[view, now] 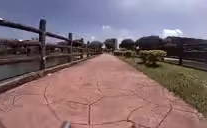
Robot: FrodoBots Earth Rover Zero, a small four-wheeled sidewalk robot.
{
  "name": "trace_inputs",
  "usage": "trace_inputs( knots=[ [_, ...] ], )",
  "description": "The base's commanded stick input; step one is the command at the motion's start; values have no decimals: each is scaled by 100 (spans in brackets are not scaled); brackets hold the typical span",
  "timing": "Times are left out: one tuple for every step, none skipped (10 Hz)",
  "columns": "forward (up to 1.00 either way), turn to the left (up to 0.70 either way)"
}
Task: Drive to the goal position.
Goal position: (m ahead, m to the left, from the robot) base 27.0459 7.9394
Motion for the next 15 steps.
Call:
trace_inputs(
  knots=[
    [70,-14],
    [70,0],
    [70,0],
    [70,0],
    [70,0],
    [70,0],
    [70,0],
    [70,0],
    [70,0],
    [70,0],
    [70,0],
    [70,0],
    [70,0],
    [70,0],
    [70,0]
  ],
)
